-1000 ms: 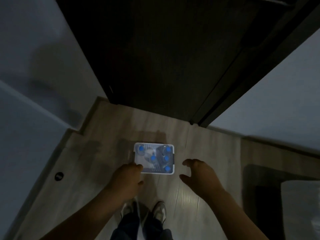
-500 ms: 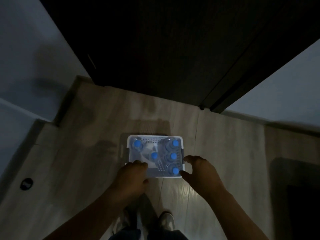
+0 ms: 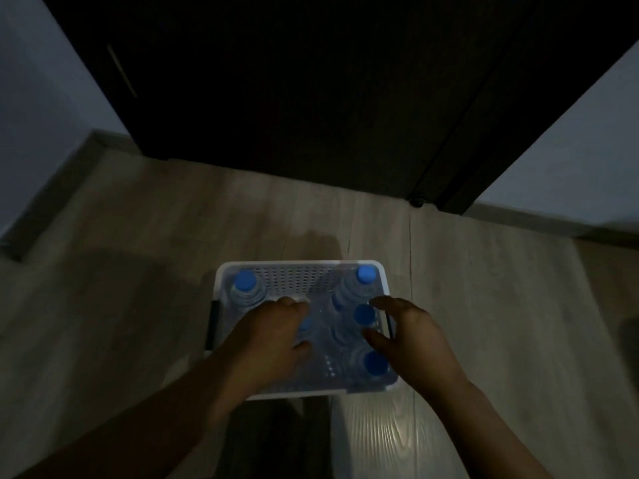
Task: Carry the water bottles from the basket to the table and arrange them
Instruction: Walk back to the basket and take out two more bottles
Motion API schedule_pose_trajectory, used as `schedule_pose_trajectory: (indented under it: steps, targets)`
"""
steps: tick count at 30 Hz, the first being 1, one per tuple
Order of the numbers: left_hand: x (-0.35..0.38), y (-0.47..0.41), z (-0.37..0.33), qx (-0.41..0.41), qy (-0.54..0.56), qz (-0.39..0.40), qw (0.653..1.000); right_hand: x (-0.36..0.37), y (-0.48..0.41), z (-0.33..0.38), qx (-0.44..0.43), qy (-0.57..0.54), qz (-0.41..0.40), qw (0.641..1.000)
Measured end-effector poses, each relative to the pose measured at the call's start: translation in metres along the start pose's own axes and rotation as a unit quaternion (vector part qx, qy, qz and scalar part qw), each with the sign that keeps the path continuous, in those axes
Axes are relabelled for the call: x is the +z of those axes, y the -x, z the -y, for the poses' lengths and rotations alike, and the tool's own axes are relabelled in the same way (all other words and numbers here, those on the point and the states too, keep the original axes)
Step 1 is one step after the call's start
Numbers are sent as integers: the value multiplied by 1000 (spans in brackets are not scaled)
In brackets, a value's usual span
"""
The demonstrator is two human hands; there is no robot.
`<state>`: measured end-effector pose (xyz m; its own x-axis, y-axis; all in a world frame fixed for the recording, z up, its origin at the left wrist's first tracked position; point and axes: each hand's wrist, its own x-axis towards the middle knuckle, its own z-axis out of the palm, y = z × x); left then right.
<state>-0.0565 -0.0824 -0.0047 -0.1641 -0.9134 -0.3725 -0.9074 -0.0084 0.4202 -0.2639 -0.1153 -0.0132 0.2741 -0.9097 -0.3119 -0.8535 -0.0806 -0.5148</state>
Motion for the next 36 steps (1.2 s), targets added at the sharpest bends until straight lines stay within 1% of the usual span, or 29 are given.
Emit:
schedule_pose_trajectory:
  steps: [4, 8, 10, 15, 21, 24, 28, 30, 36]
  targets:
    - [18, -17, 11, 29, -13, -13, 999, 27, -6, -23, -41, -49, -59, 996]
    - [27, -21, 23, 46, -30, -61, 997, 41, -12, -40, -58, -116, -102, 986]
    - [31, -17, 27, 51, -22, -76, 996, 46, -13, -44, -65, -144, -91, 983]
    - [41, -3, 34, 65, -11, -89, 994, 51, -21, -55, -74, -169, -73, 980]
    - [41, 2, 44, 42, -16, -114, 992, 52, -36, -57, -65, -196, -42, 978]
    - [42, 3, 48, 33, -22, -127, 991, 56, -41, -58, -75, -223, -30, 971]
    - [46, 3, 57, 14, -22, -149, 988, 61, -42, -63, -108, -281, -42, 953]
    - [47, 2, 62, 12, -9, -154, 988, 63, -42, -66, -128, -282, -63, 949]
    - [48, 0, 71, 14, 20, -184, 983, 67, -40, -67, -170, -287, -88, 939]
